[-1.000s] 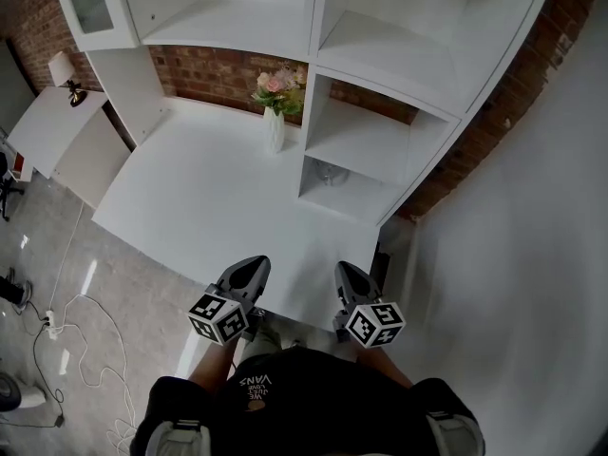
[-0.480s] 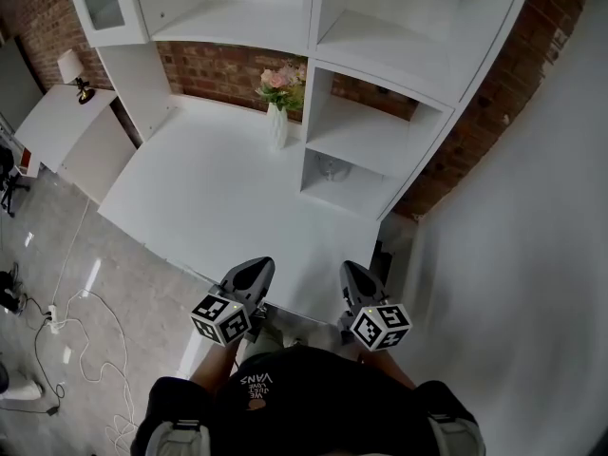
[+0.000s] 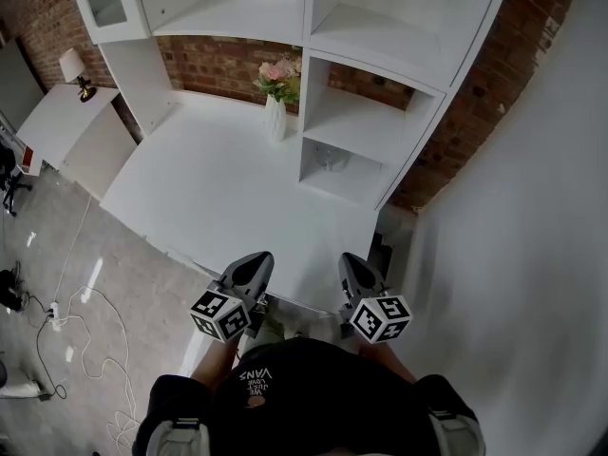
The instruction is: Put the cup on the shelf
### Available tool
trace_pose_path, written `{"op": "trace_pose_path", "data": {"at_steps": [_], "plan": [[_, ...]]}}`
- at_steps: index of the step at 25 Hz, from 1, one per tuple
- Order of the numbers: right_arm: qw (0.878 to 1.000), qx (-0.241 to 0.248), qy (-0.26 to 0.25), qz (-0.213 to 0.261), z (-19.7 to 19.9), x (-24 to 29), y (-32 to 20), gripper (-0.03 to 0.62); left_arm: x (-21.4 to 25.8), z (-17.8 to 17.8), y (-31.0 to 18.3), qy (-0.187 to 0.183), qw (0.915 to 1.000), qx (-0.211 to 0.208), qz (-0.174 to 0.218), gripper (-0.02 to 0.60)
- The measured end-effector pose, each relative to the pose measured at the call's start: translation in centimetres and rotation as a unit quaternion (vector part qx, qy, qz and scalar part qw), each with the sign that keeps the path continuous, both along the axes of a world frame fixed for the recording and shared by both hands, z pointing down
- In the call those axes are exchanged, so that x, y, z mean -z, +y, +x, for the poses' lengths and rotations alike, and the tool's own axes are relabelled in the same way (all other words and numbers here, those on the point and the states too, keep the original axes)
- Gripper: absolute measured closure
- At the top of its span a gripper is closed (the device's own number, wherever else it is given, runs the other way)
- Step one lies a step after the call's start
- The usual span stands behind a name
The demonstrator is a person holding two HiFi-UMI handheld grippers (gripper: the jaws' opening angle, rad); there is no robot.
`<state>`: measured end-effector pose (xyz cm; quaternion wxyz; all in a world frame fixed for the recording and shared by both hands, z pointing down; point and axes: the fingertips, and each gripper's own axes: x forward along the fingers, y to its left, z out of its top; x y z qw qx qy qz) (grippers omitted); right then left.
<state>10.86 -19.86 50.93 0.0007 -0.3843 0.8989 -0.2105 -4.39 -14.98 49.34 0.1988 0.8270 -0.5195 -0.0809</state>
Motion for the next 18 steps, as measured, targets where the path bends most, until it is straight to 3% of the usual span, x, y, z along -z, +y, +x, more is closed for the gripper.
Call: {"op": "trace_pose_path", "data": {"at_steps": [18], "plan": [[1.000,0.001,0.000,-0.002,0.12,0.08,0.20,0.594,-0.06,-0.11,0.40,0.004,0.9999,0.009,0.002,0.574]]}}
